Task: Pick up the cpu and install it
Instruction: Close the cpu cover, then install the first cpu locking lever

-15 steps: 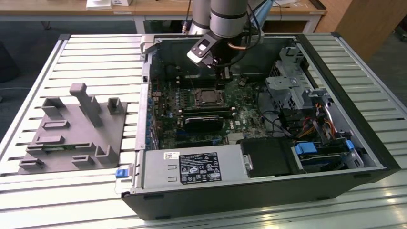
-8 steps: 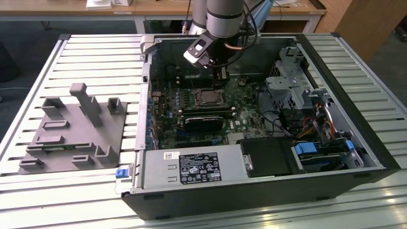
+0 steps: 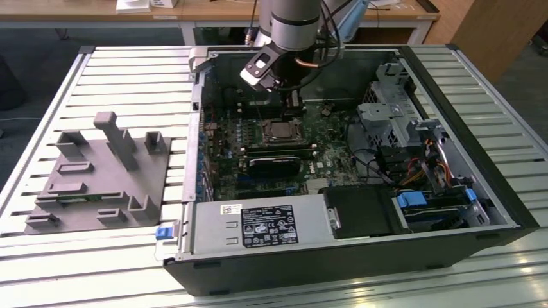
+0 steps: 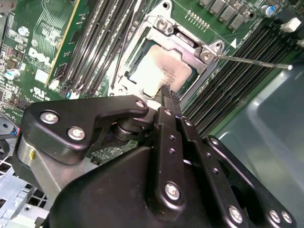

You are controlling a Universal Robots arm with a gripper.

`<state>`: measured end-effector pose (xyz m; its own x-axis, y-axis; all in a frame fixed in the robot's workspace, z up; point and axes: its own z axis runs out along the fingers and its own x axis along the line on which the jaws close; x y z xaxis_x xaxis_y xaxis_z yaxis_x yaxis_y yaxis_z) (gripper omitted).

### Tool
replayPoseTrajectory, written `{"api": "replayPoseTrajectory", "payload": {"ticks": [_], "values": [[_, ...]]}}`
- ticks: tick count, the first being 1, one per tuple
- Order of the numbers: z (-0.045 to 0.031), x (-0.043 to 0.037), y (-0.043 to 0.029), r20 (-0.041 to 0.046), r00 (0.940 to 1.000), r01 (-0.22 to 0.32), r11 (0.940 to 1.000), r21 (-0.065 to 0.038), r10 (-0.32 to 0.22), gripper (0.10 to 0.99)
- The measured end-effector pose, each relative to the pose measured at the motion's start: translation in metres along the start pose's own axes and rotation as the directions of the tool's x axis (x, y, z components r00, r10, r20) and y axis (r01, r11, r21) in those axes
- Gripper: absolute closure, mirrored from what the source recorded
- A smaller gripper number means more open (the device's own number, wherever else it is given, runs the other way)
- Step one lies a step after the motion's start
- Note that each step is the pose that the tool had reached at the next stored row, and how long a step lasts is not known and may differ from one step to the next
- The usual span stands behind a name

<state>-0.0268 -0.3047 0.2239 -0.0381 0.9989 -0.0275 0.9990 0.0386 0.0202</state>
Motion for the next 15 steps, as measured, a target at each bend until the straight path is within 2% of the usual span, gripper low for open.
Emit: {"api": "replayPoseTrajectory", "payload": {"ticks": [11,15], "values": [[0.0001,0.0000,-0.0020,-0.0003,1.0000,0.000,1.0000,0.000,0.000,0.980],[-0.0041,-0.0001,-0.0019,-0.0004,1.0000,0.000,1.0000,0.000,0.000,0.980]]}}
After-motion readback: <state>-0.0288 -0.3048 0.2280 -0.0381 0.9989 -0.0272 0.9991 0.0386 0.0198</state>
